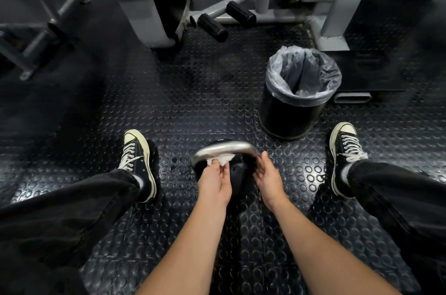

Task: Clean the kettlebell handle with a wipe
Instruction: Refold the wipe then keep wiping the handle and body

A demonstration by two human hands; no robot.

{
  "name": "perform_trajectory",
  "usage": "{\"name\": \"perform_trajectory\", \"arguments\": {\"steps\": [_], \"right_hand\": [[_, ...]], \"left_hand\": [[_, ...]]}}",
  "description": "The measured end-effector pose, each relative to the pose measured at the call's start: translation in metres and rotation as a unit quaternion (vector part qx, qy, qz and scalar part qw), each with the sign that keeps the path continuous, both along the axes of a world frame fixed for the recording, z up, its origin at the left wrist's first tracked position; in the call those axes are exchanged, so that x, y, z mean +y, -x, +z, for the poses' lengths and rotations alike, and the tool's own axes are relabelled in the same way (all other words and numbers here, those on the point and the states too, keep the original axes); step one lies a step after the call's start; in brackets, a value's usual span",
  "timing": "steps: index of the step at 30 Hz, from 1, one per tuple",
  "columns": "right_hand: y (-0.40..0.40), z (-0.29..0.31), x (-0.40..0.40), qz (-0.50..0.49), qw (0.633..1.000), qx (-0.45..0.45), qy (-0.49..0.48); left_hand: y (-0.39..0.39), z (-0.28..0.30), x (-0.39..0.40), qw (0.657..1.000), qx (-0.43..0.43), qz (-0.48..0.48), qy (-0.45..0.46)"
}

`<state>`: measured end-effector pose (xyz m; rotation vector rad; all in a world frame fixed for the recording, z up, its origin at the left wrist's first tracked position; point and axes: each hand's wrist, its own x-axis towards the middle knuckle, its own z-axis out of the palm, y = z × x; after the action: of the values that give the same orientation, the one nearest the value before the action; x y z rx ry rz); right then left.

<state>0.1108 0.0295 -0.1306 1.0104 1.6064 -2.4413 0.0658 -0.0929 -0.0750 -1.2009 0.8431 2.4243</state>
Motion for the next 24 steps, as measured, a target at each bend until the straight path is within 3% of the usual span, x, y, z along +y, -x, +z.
{"name": "perform_trajectory", "arguments": {"steps": [24], "right_hand": [[0.0016, -0.0021, 0.0001, -0.011, 1.000, -0.012, -0.009]], "left_hand": [[-0.0004, 0.0054, -0.0094, 0.999, -0.001, -0.029, 0.025]]}}
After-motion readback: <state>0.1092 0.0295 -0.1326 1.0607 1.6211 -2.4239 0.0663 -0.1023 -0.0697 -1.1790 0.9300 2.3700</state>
